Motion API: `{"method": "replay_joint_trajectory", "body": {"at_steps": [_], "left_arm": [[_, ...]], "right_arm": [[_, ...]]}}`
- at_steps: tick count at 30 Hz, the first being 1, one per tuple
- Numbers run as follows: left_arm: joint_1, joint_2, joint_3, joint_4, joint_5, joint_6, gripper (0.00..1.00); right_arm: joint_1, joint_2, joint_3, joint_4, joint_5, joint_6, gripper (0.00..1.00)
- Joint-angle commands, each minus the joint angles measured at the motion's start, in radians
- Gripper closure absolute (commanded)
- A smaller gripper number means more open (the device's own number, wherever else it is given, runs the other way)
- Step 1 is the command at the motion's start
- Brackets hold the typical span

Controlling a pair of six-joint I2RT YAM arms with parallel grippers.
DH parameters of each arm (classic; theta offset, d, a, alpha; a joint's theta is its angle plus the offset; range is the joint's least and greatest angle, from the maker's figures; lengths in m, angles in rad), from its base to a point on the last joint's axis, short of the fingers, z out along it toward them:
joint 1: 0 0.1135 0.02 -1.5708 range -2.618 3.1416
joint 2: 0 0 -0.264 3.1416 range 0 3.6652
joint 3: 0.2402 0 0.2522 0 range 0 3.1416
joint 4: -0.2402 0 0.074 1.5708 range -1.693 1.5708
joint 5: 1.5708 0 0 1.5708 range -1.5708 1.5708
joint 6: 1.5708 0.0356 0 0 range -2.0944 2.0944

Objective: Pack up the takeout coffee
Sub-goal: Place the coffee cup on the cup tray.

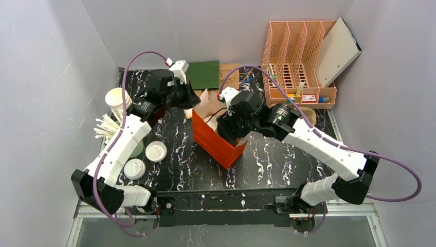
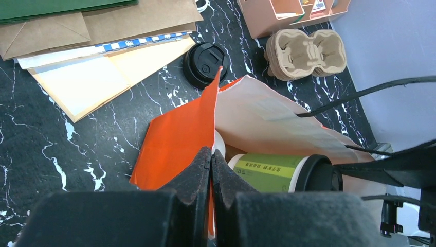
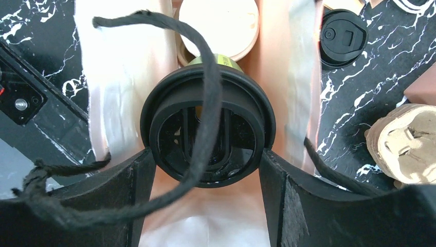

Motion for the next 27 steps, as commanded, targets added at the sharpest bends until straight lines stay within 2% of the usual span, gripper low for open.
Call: {"method": "replay_joint_trajectory", "body": {"at_steps": [1, 9, 15, 27], "left_arm": [[0.003, -0.053, -0.021, 0.005, -0.013, 0.001, 1.00], [0.003, -0.073, -0.047, -0.014, 0.010, 0.023, 1.00], [0.004, -0.086, -0.065, -0.030, 0.012, 0.046, 1.00], [0.004, -0.098, -0.100, -0.031, -0.018, 0.062, 1.00]], "right_arm": [[-0.055, -0.027, -0.007, 0.014, -0.083, 0.005, 0.64], [-0.130, -0.028, -0.004, 0.040, -0.171, -0.006, 0.64], [-0.204, -0.039, -0.034, 0.057, -0.309, 0.009, 0.64], [-0.272, -0.084, -0.037, 0.066, -0.354, -0.004, 0.64]]}}
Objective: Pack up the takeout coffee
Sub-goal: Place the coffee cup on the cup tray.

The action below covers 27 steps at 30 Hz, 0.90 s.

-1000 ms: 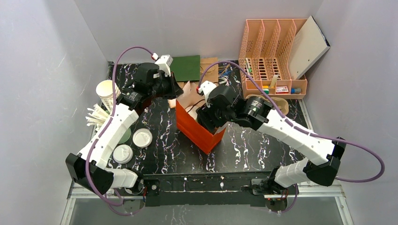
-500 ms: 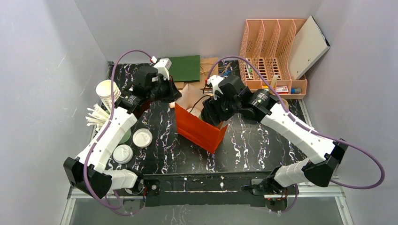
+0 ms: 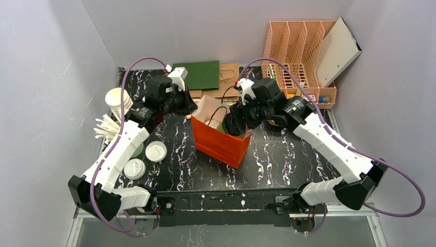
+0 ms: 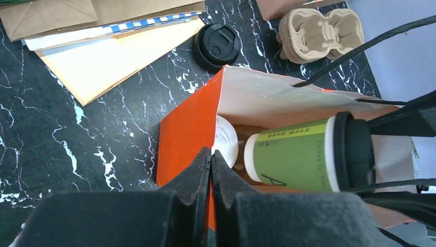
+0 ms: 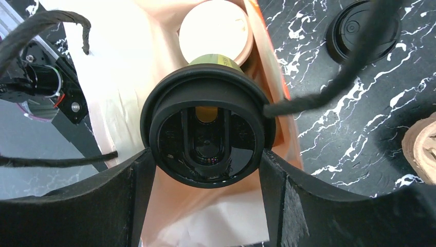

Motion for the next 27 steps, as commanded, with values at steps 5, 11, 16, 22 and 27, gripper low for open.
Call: {"method": "replay_joint_trajectory", "body": {"at_steps": [5, 11, 16, 22, 27], "left_arm": [[0.003, -0.041, -0.020, -0.004, -0.011, 0.023, 1.00], [0.003, -0.033, -0.002, 0.014, 0.000, 0.023, 1.00], [0.003, 0.000, 0.058, 0.016, -0.007, 0.024, 1.00], [0.003, 0.014, 0.069, 0.044, -0.007, 0.014, 1.00], [0.004, 0.028, 0.074, 0.087, -0.007, -0.006, 1.00]], "right_arm": [[-0.041, -0.016, 0.014, -0.024, -0.035, -0.035, 0.65], [-0.033, 0.050, 0.056, -0.053, 0.008, -0.112, 0.67], [0.026, 0.068, 0.077, -0.055, 0.101, -0.154, 0.68], [0.173, 0.085, 0.061, -0.079, 0.237, -0.186, 0.69], [0.243, 0.076, 0.027, -0.081, 0.333, -0.184, 0.69]]}}
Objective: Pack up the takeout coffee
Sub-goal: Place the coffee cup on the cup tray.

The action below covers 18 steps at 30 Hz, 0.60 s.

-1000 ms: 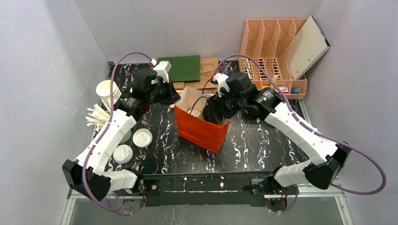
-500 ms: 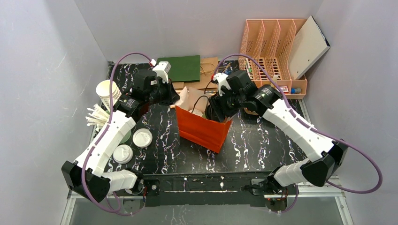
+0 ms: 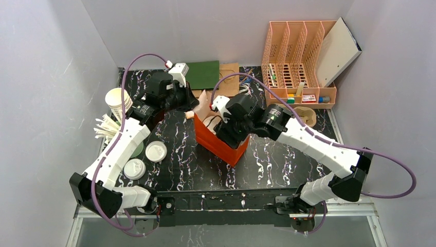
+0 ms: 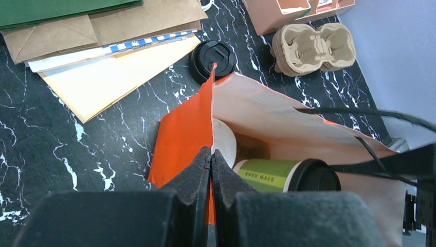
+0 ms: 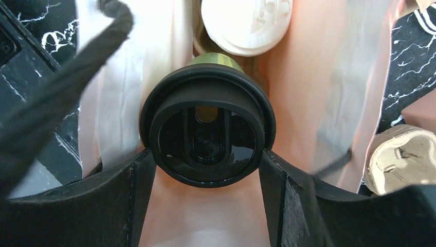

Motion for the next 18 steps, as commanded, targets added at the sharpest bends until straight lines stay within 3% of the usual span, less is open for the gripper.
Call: {"method": "replay_joint_trajectory", "body": {"at_steps": [1, 18], "left_arm": [[0.003, 0.009, 0.041, 0.066, 0.000, -0.016, 1.00], [0.002, 0.028, 0.035, 0.227, 0.050, 0.008, 1.00]], "right_arm": [[0.034, -0.007, -0.009, -0.012, 0.110, -0.024, 0.69], [0.079, -0.012, -0.031, -0.085, 0.155, 0.073, 0.68]]}}
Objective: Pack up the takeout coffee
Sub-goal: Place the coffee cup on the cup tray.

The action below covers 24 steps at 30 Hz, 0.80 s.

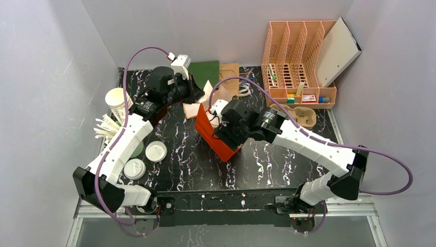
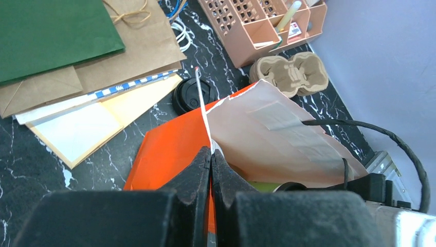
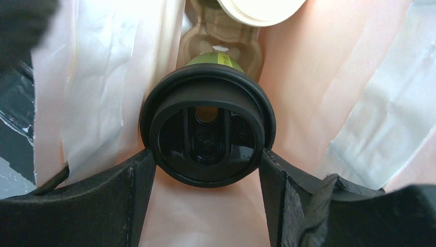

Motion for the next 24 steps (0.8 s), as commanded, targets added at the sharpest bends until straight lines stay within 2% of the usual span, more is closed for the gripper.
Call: {"method": "replay_joint_trajectory", "body": {"at_steps": [1, 6, 13, 20, 24], "left_arm": [[0.004, -0.029, -0.008, 0.090, 0.031, 0.017, 1.00], [0.003, -0.061, -0.062, 0.096, 0.060, 0.022, 1.00], [0.002, -0.120, -0.142, 0.081, 0.079, 0.015, 1.00], [0.001, -0.110, -0.112, 0.034, 0.142, -0.031, 1.00], [0.001, -0.092, -0.074, -0.047, 0.195, -0.046, 1.00]], "right_arm": [[0.005, -0.038, -0.029, -0.039, 0.011, 0.043, 0.68], [0.002, -0.041, -0.081, 0.012, -0.010, 0.067, 0.68], [-0.045, -0.021, -0.065, -0.003, -0.107, 0.079, 0.68], [-0.101, -0.001, -0.008, -0.049, -0.215, 0.060, 0.68], [-0.140, 0.034, 0.064, -0.117, -0.275, 0.024, 0.68]]}}
